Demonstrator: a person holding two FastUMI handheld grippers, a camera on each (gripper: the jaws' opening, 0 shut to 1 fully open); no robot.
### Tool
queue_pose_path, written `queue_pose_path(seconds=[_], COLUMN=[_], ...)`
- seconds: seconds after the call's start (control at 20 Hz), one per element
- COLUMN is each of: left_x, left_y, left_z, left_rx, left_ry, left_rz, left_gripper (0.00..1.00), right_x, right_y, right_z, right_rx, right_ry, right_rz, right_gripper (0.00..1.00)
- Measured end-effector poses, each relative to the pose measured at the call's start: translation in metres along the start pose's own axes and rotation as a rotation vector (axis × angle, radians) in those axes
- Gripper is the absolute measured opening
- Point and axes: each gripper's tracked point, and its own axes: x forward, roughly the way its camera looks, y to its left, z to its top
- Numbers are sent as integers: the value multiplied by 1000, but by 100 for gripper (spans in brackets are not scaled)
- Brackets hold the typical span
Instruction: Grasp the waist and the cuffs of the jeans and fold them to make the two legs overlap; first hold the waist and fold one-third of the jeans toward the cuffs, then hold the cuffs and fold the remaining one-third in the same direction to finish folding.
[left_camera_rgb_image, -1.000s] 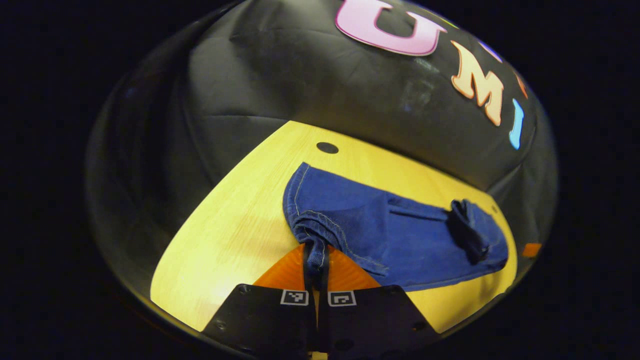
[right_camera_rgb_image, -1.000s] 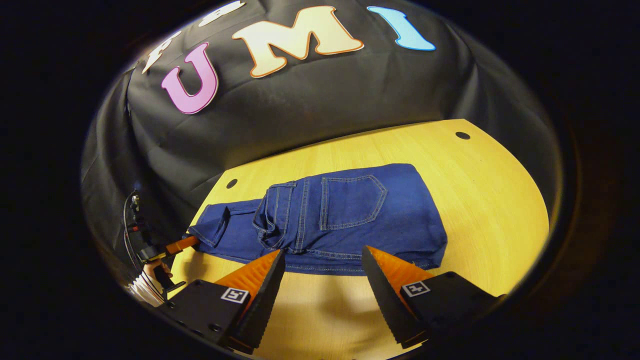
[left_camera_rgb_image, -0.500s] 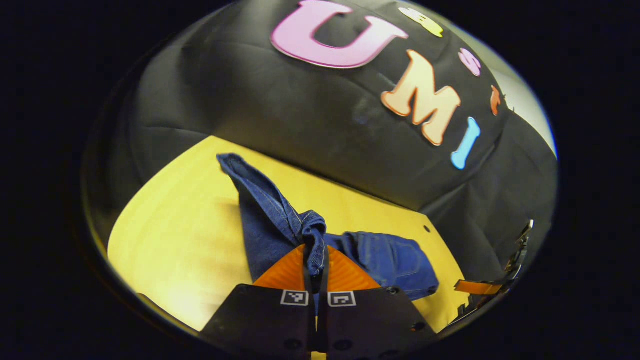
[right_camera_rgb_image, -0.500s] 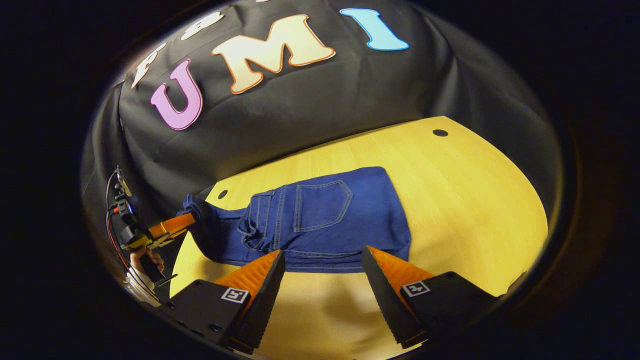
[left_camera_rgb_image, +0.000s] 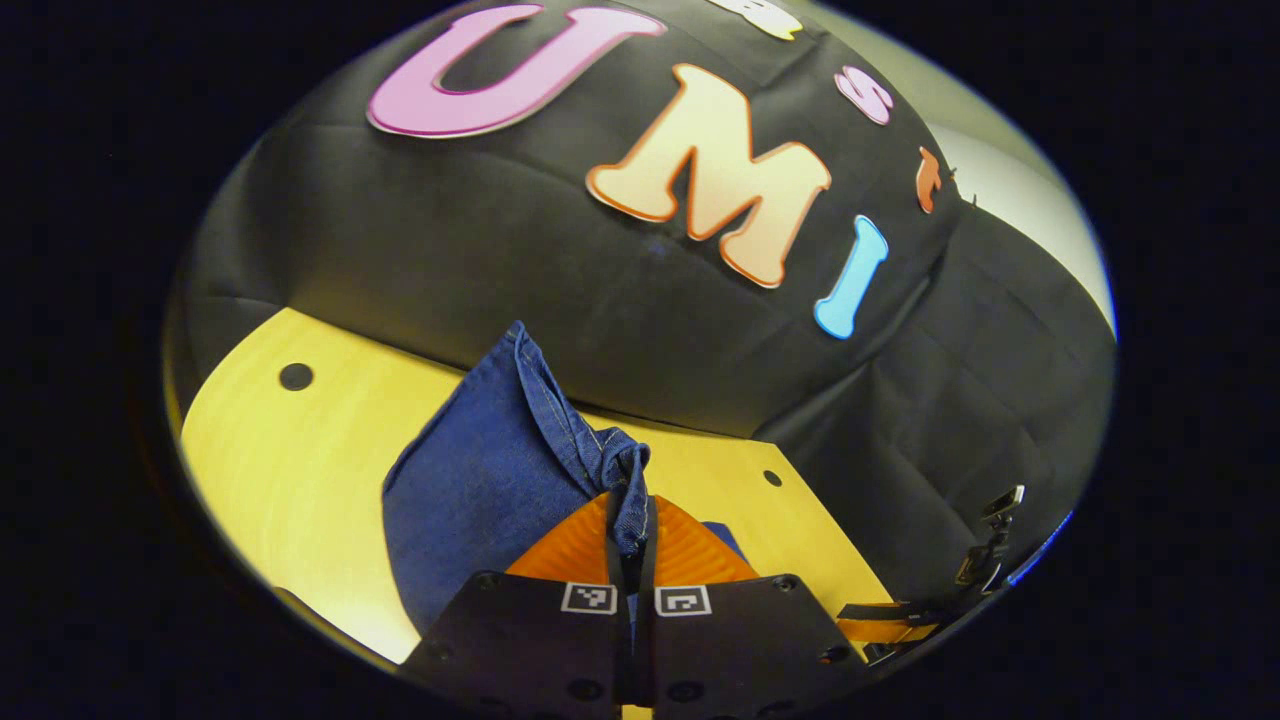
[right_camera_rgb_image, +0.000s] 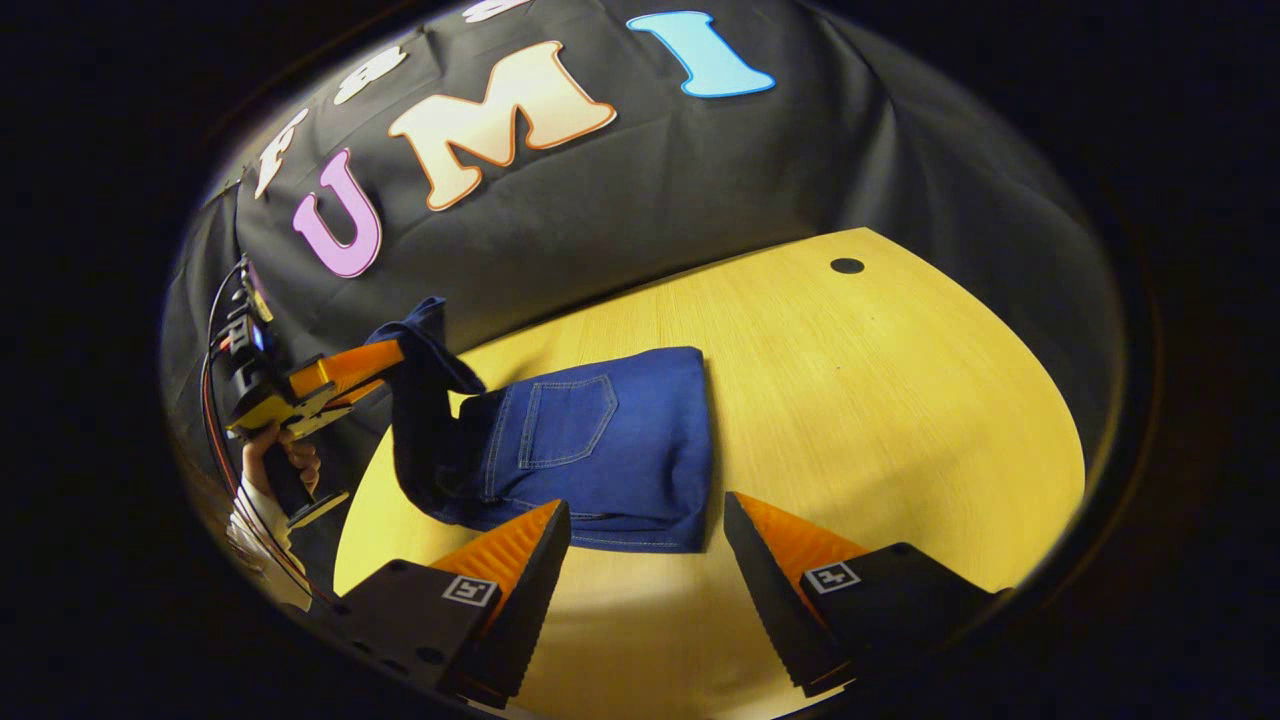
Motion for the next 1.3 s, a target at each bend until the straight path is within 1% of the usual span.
queue_pose_path(seconds=[0.15,0.2,0.3,0.4,0.5,0.65,0.75,0.9,1.0,1.05,1.1,1.2,1.25,1.3], left_x=[42,49,57,56,52,42,32,15,7,3,0,-10,-16,-26], left_y=[-41,-57,-86,-99,-104,-111,-108,-94,-79,-75,-77,-88,-91,-87], left_z=[-15,-15,-17,-29,-46,-93,-121,-165,-191,-202,-209,-210,-208,-199], left_rx=[34,49,93,174,247,306,370,501,541,529,496,401,366,349], left_ry=[54,56,51,57,74,135,170,233,282,305,319,301,289,263], left_rz=[-18,-29,-45,-30,-8,10,23,62,101,107,96,58,54,68], left_gripper=[0,0,0,0,0,0,0,0,2,6,10,44,61,79], right_x=[0,-1,-3,-2,-2,-2,-3,-6,-7,-8,-11,-15,-18,-22], right_y=[-22,-29,-44,-56,-64,-70,-75,-76,-74,-72,-67,-57,-51,-44], right_z=[6,9,13,18,21,24,23,24,22,22,24,28,27,28], right_rx=[4,7,11,11,16,18,6,-12,-22,-23,-26,-32,-34,-37], right_ry=[7,5,5,5,9,10,14,12,9,4,-6,-28,-36,-51], right_rz=[14,19,23,28,39,62,66,82,86,89,89,82,80,75], right_gripper=[95,95,95,95,95,95,95,95,95,95,95,95,95,95])
